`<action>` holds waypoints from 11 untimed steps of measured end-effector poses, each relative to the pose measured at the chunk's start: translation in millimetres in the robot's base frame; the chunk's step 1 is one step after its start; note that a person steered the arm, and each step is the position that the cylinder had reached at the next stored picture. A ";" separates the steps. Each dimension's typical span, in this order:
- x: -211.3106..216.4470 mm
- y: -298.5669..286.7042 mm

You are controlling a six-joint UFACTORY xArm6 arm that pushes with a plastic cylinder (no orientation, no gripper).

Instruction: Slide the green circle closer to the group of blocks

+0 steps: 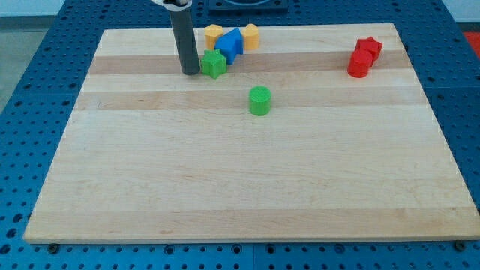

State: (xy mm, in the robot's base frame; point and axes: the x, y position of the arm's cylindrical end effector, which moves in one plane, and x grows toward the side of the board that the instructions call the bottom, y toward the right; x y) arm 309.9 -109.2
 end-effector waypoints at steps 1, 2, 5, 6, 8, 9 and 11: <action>36.4 2.2; 83.7 16.9; 140.0 129.9; 107.0 130.8; 60.4 126.4; 40.4 126.4; 21.9 125.3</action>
